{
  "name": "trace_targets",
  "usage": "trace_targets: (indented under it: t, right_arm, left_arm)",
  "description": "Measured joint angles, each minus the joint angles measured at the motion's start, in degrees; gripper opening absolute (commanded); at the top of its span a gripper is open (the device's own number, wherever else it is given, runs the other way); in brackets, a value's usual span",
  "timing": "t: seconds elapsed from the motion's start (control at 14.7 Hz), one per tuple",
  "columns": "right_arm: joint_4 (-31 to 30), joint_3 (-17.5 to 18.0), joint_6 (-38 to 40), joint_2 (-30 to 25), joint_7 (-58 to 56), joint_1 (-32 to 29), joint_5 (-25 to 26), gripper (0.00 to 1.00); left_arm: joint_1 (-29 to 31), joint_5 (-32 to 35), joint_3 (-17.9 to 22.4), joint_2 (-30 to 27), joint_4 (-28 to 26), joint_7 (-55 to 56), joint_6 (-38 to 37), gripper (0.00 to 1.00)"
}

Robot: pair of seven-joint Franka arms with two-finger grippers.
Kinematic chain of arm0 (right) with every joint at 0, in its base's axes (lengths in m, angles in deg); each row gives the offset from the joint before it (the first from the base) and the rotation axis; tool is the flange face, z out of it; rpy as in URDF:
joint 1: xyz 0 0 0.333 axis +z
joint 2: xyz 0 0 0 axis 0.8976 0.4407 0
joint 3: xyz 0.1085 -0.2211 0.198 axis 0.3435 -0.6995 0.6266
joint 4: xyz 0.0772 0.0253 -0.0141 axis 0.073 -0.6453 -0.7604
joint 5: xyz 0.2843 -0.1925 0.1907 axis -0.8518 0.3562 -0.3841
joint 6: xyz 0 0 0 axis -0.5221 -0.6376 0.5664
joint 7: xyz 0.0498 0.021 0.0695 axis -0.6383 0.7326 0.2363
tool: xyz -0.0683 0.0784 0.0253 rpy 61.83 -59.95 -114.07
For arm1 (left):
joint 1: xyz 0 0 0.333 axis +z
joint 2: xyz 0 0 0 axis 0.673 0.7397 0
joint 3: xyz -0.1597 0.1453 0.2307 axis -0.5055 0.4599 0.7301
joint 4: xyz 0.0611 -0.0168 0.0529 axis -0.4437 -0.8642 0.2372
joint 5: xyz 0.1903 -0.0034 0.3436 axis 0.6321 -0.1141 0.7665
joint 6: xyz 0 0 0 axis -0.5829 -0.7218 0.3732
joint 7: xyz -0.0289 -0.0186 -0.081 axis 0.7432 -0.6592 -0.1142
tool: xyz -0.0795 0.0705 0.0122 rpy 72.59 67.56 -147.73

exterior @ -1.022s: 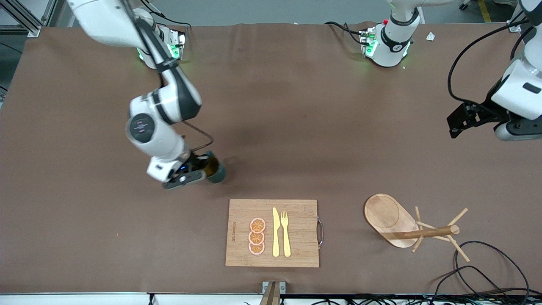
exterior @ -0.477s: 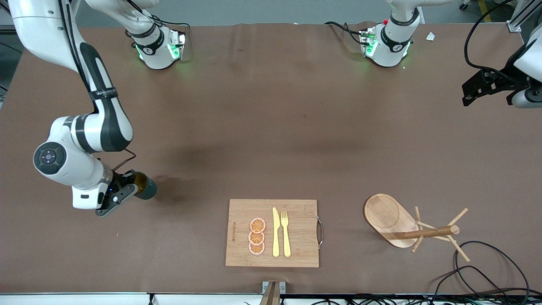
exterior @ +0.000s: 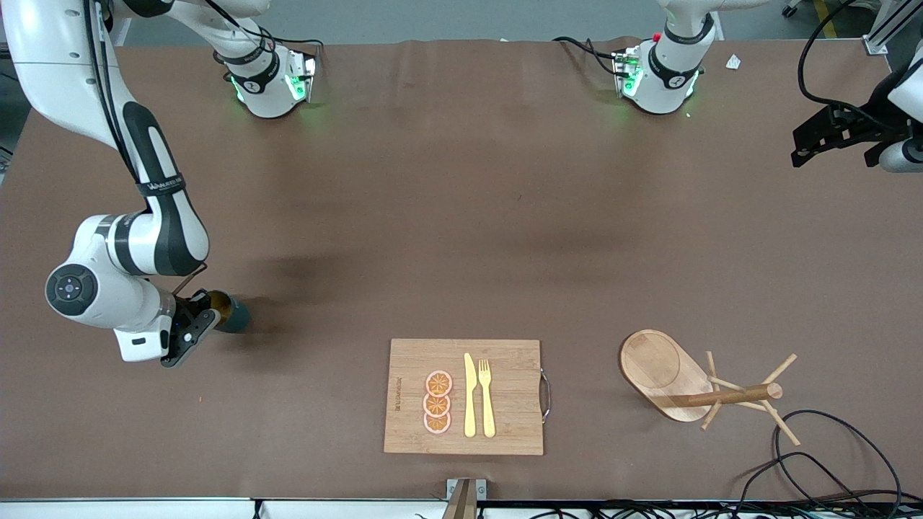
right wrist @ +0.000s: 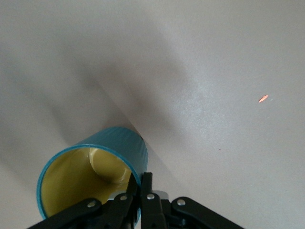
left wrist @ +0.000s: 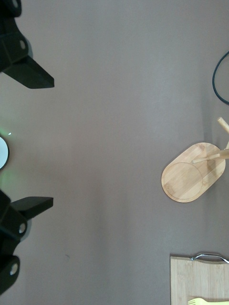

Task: Transfer cup from left to right arm and place
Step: 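Carry the mug with the right gripper away from the cutting board, then set the mug down and open the right gripper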

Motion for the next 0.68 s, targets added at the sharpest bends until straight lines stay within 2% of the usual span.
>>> trace_targets:
  t: [0.2,0.27,0.34,0.41,0.54,0.61,0.68]
  right_arm:
    - [0.03,0.23,0.01,0.34,-0.82,-0.51,-0.01,0.06]
    - [0.03,0.26,0.01,0.35,-0.85,-0.54,-0.01,0.14]
    - [0.03,0.28,0.07,0.35,-0.87,-0.55,-0.01,0.37]
    - [0.03,0.28,0.07,0.35,-0.87,-0.58,-0.09,0.54]
    - [0.02,0.29,0.07,0.42,-0.87,-0.6,-0.97,0.76]
    - [0.02,0.3,0.07,0.45,-0.87,-0.6,-1.25,0.96]
    - [0.02,0.31,0.07,0.46,-0.87,-0.6,-1.36,1.0]
  left_arm:
    - [-0.01,-0.04,-0.29,-0.32,-0.71,0.0,0.29,1.0]
    - [0.0,-0.04,-0.29,-0.45,-1.08,0.0,0.43,1.0]
    - [0.01,-0.04,-0.29,-0.54,-1.4,0.0,0.62,1.0]
    - [0.01,-0.04,-0.29,-0.6,-1.67,0.0,0.86,1.0]
    - [0.04,-0.04,-0.27,-0.67,-2.18,0.0,1.16,1.0]
    - [0.08,-0.04,-0.24,-0.7,-2.54,0.0,1.47,1.0]
    - [0.14,-0.04,-0.22,-0.71,-2.97,0.0,1.95,1.0]
